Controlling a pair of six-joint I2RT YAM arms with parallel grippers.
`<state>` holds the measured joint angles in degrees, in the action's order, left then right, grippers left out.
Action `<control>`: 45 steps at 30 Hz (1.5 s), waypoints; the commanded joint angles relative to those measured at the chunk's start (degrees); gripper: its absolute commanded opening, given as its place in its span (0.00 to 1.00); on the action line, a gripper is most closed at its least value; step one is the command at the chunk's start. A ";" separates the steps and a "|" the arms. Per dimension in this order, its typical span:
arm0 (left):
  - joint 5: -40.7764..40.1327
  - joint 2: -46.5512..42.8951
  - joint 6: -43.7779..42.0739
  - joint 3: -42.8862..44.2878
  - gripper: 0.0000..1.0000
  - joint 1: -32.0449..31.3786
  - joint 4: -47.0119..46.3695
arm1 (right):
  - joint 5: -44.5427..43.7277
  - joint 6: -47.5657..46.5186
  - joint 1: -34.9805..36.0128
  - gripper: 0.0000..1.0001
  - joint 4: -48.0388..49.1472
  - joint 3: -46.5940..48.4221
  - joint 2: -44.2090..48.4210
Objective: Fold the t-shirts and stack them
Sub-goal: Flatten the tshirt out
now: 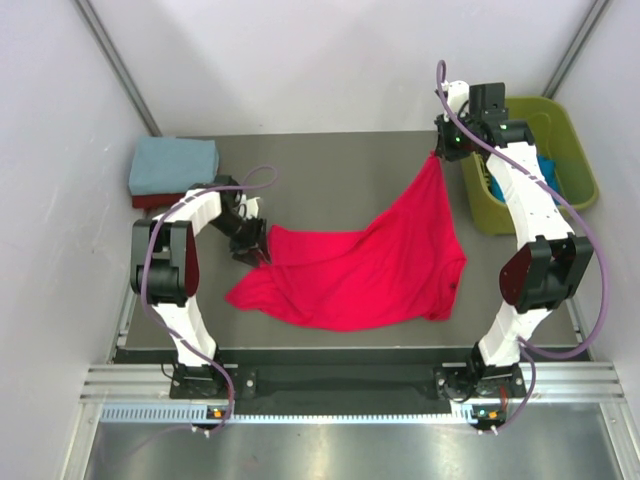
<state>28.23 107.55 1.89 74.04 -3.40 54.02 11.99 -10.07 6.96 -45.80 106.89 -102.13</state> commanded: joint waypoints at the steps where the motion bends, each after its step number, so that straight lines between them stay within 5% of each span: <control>1: -0.19 0.56 0.48 0.58 0.47 0.41 -0.76 | -0.47 -0.75 0.42 0.00 2.91 1.13 2.55; 14: -0.19 3.28 0.92 2.25 0.45 0.50 -0.85 | -0.65 -0.83 0.42 0.00 3.00 1.30 2.54; 28: 0.42 2.32 1.10 1.02 0.22 1.11 -1.64 | -1.00 -0.92 0.42 0.00 3.35 0.69 2.46; 32: 0.51 1.97 1.10 1.19 0.00 1.20 -1.46 | -1.09 -1.01 0.42 0.00 3.35 0.86 2.55; 36: 0.51 1.09 0.31 2.68 0.00 1.20 0.47 | -3.27 -1.18 0.33 0.00 3.70 0.60 3.94; 45: 3.67 -6.21 -10.39 22.95 0.00 1.20 7.23 | -8.56 0.22 -2.82 0.00 2.91 -1.50 15.88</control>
<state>28.86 108.12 -2.22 87.22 -2.50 58.39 6.28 -10.39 5.93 -45.47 105.56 -95.24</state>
